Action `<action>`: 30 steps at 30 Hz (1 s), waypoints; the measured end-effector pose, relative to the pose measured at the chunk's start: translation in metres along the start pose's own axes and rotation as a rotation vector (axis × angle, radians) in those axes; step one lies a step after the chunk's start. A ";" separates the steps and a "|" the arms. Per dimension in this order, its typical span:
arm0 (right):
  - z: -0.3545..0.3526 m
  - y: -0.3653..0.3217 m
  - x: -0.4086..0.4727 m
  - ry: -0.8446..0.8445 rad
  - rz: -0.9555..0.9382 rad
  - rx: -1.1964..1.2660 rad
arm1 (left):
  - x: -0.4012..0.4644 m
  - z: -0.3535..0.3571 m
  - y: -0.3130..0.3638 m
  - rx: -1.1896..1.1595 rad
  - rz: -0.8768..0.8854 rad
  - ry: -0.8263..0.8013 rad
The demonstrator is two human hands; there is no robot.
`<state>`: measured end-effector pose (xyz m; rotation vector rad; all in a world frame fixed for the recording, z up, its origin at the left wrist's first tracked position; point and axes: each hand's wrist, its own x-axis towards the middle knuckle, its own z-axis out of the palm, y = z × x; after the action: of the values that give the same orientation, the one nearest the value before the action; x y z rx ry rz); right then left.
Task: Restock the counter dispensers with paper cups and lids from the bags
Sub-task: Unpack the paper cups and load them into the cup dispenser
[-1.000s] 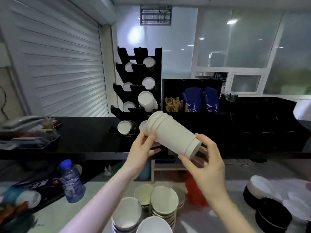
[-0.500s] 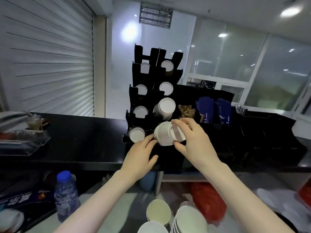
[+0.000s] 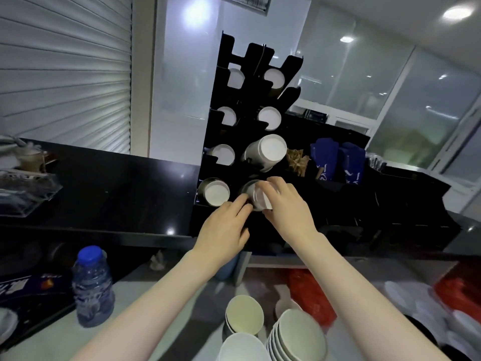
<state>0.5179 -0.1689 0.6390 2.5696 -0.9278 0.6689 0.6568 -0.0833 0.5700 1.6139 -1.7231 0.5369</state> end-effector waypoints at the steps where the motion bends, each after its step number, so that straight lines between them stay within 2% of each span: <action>1: 0.002 0.002 0.001 0.011 0.005 0.014 | -0.001 0.000 0.000 0.000 -0.002 0.003; 6: 0.008 0.006 -0.002 0.022 0.000 0.044 | -0.003 0.003 0.001 -0.001 -0.018 0.001; 11: -0.008 0.015 -0.018 -0.016 -0.024 0.226 | -0.008 -0.006 0.012 -0.086 -0.113 -0.043; 15: -0.023 0.017 -0.081 0.052 0.091 0.451 | -0.047 -0.029 0.049 -0.405 -0.239 -0.038; 18: -0.030 0.023 -0.149 0.057 0.105 0.562 | -0.093 -0.052 0.098 -0.626 -0.221 -0.097; 20: -0.035 0.029 -0.195 0.051 0.108 0.604 | -0.124 -0.062 0.131 -0.686 -0.194 -0.170; 22: -0.038 0.033 -0.238 -0.012 0.152 0.664 | -0.155 -0.063 0.157 -0.667 -0.183 -0.213; 26: -0.027 0.033 -0.305 -0.055 0.223 0.797 | -0.203 -0.055 0.192 -0.559 -0.249 -0.186; 30: -0.007 0.019 -0.342 -0.297 0.272 0.922 | -0.227 -0.039 0.215 -0.403 -0.259 -0.168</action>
<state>0.2713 -0.0050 0.4661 3.4504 -1.3045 0.9815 0.4490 0.1291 0.4651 1.5823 -1.5798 -0.0718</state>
